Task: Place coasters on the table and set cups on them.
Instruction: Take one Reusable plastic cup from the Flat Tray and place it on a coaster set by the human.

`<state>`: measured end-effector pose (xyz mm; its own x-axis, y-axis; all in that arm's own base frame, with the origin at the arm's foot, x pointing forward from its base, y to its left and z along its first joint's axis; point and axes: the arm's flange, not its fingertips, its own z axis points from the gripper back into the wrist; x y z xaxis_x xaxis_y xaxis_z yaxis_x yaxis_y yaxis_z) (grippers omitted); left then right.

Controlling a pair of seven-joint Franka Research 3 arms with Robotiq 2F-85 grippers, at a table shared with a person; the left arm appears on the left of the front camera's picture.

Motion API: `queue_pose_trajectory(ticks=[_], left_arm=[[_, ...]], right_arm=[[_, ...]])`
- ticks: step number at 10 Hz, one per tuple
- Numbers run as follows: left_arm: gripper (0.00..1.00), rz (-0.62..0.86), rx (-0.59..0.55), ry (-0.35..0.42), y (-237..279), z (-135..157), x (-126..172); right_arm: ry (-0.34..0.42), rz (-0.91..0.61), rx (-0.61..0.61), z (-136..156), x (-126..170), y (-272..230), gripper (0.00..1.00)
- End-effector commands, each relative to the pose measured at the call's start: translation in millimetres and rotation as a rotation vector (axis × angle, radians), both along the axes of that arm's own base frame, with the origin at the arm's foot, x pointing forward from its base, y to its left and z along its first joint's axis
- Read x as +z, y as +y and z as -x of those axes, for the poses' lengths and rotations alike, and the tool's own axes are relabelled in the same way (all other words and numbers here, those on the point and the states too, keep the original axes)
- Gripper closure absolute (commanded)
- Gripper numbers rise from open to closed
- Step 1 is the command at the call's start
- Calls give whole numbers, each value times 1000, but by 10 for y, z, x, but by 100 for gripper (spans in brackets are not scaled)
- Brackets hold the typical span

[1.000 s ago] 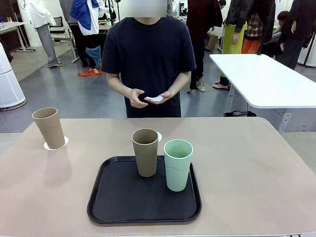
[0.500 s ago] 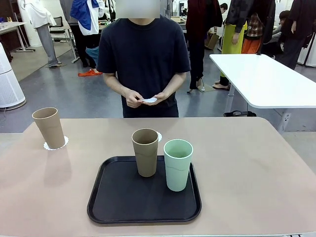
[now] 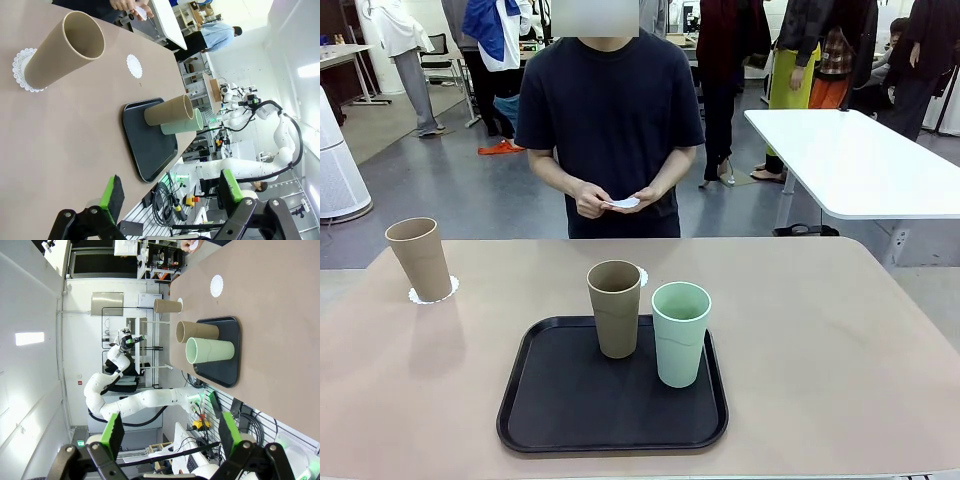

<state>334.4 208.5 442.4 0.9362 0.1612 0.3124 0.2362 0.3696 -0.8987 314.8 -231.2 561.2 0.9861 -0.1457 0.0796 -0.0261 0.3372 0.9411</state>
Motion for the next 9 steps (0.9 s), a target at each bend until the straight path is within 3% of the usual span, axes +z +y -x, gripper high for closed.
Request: queue_pose_trajectory(ticks=[1,2,3,5,7,8,9], left_arm=[[0,0,0,0,0,0,0],[0,-139,-82,-148,-230,-83,522],[0,-296,-106,-223,-554,-185,1007],[0,-650,-56,-370,-1419,-379,1641],[0,-929,-159,-526,-2413,-644,1823],[0,-1014,-215,-587,-2737,-700,1747],[0,-1138,-379,-629,-3235,-870,1470]], right_arm=[[-14,0,0,-7,-3,4,0],[-14,0,0,-7,-3,4,0],[-14,0,0,-7,-3,4,0],[-14,0,0,-7,-3,4,0],[-14,0,0,-7,-3,4,0],[-14,0,0,-7,-3,4,0],[-14,0,0,-7,-3,4,0]])
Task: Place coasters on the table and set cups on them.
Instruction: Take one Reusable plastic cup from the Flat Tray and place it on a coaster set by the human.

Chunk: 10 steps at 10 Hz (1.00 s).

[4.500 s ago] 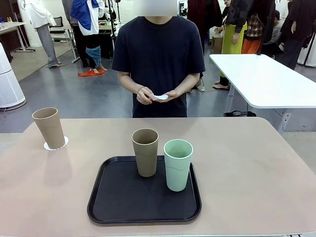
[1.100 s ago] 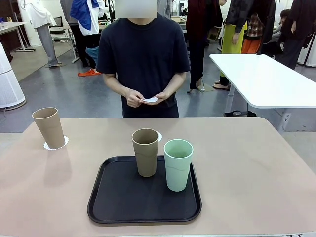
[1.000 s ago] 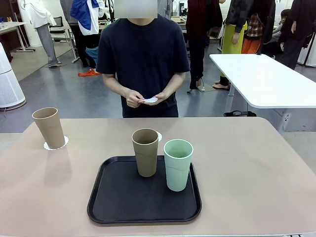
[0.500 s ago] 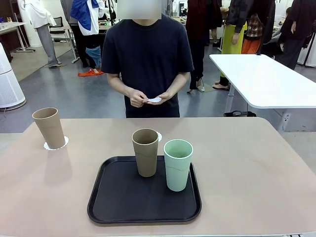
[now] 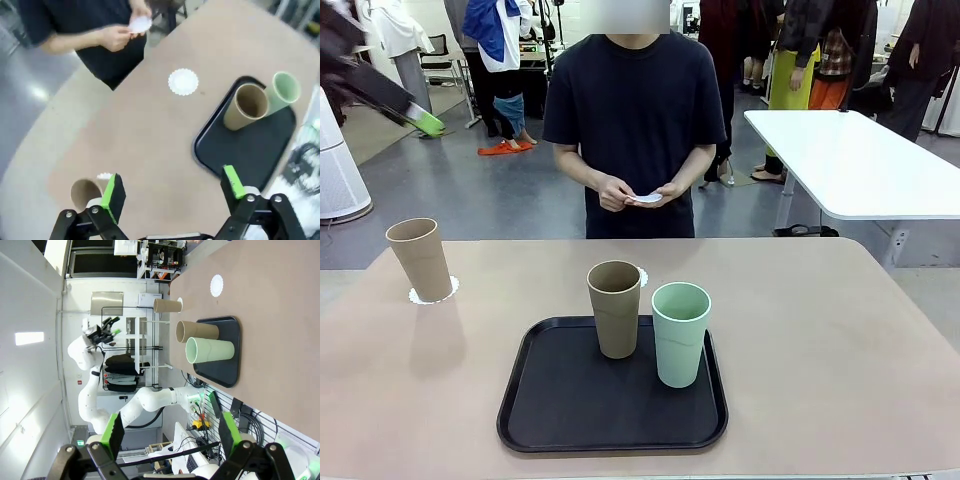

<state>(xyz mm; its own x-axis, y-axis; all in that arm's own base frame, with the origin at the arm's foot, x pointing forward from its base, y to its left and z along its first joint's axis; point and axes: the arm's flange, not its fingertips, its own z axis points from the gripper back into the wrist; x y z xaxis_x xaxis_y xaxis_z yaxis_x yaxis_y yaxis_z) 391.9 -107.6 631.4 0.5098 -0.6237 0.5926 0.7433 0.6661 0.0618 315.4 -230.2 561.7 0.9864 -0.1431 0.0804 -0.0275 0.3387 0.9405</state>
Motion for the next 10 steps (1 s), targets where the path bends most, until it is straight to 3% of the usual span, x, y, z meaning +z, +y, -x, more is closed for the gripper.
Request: queue_pose_trajectory(ticks=[1,4,5,7,8,10], left_arm=[[0,-289,-104,51,-427,-416,-722],[0,-480,-291,157,-1003,-258,-1652],[0,-475,-335,189,-1045,-240,-1743],[0,-384,-280,155,-942,-165,-1716],[0,-474,-332,196,-1117,-224,-1925],[0,-474,-332,196,-1117,-224,-1925]], right_arm=[[-13,-2,-3,-1,-8,-6,0],[-13,-2,-3,-1,-8,-6,0],[-13,-2,-3,-1,-8,-6,0],[-13,-2,-3,-1,-8,-6,0],[-13,-2,-3,-1,-8,-6,0],[-13,-2,-3,-1,-8,-6,0]])
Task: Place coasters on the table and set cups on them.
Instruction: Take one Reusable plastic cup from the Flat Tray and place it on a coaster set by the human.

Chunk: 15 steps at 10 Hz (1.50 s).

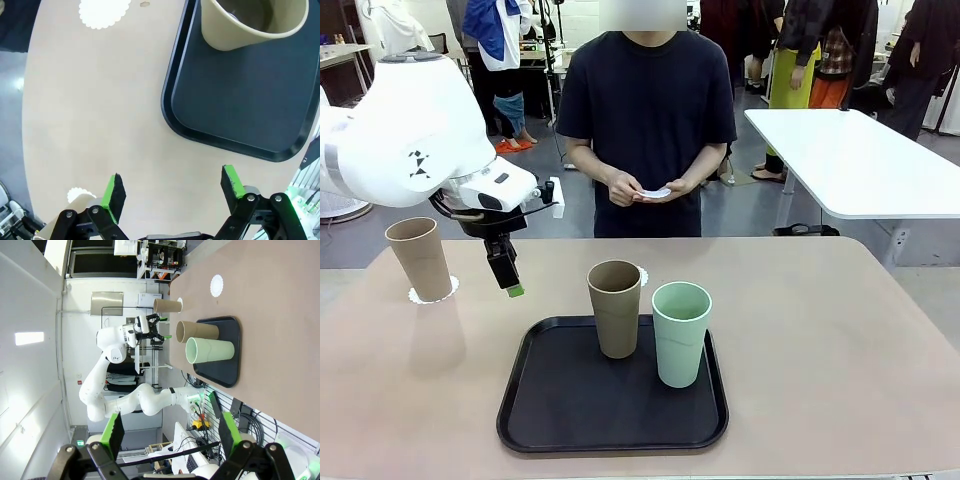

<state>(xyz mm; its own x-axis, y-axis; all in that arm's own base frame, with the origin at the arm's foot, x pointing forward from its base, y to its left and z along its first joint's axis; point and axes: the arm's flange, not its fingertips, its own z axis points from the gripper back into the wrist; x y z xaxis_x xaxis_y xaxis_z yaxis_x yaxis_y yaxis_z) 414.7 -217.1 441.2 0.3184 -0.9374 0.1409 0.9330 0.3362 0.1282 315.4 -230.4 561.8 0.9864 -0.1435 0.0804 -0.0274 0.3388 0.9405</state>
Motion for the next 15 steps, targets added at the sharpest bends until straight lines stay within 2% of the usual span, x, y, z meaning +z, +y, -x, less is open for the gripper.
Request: queue_pose_trajectory(ticks=[1,2,3,4,5,6,7,8,9,10,11,12,15], left_arm=[[0,-16,-4,-3,-23,4,-23],[0,0,0,0,0,0,0],[0,337,-278,198,326,-106,-222],[0,754,-458,190,524,76,-399],[0,932,-577,141,611,192,-445],[0,1046,-739,139,676,240,-482],[0,1106,-906,25,805,394,-546],[0,1172,-870,-108,872,581,-669],[0,1192,-832,-191,869,654,-719],[0,1245,-798,-225,859,636,-703],[0,1309,-708,-267,841,575,-739],[0,1342,-625,-279,807,516,-756],[0,1290,-550,-244,557,324,-749]], right_arm=[[-13,-2,-2,-1,-9,-4,0],[-13,-2,-2,-1,-9,-4,0],[-13,-2,-2,-1,-9,-4,0],[-13,-2,-2,-1,-9,-4,0],[-13,-2,-2,-1,-9,-4,0],[-13,-2,-2,-1,-9,-4,0],[-13,-2,-2,-1,-9,-4,0],[-13,-2,-2,-1,-9,-4,0],[-13,-2,-2,-1,-9,-4,0],[-13,-2,-2,-1,-9,-4,0],[-13,-2,-2,-1,-9,-4,0],[-13,-2,-2,-1,-9,-4,0],[-13,-2,-2,-1,-9,-4,0]])
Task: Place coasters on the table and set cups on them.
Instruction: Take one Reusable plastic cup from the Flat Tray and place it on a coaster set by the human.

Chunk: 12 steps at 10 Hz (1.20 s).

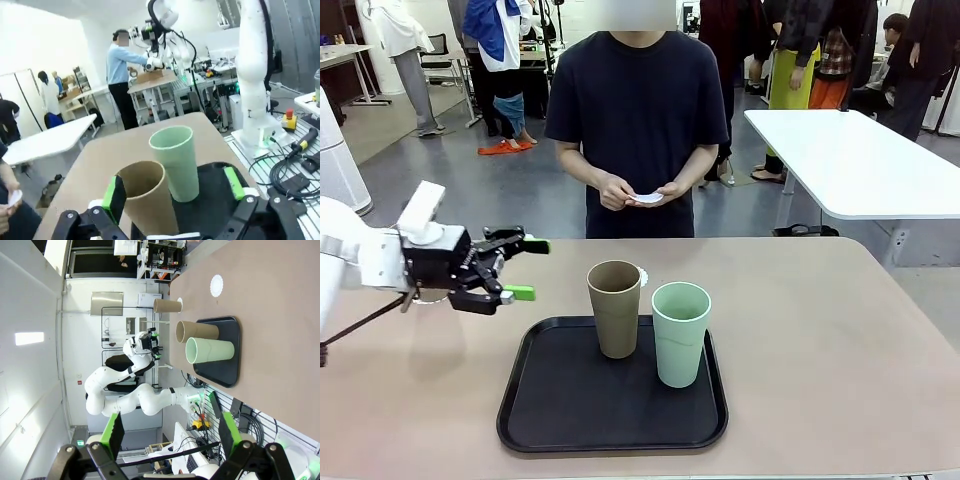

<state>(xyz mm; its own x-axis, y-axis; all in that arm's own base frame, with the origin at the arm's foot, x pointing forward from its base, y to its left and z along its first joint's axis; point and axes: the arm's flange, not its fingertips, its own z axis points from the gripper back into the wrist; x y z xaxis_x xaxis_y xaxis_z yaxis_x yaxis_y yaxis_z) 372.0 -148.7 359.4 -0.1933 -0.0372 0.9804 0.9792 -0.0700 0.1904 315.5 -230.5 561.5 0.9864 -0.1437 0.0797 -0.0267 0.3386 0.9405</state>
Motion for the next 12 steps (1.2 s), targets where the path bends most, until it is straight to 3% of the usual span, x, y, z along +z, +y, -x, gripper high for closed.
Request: queue_pose_trajectory(ticks=[1,4,5,12], left_arm=[[0,-106,64,11,-237,-117,64],[0,-238,262,3,-345,-122,171],[0,-147,104,8,-284,-191,35],[0,-147,104,8,-284,-191,35]], right_arm=[[-14,-2,-2,0,-6,-2,0],[-14,-2,-2,0,-6,-2,0],[-14,-2,-2,0,-6,-2,0],[-14,-2,-2,0,-6,-2,0]])
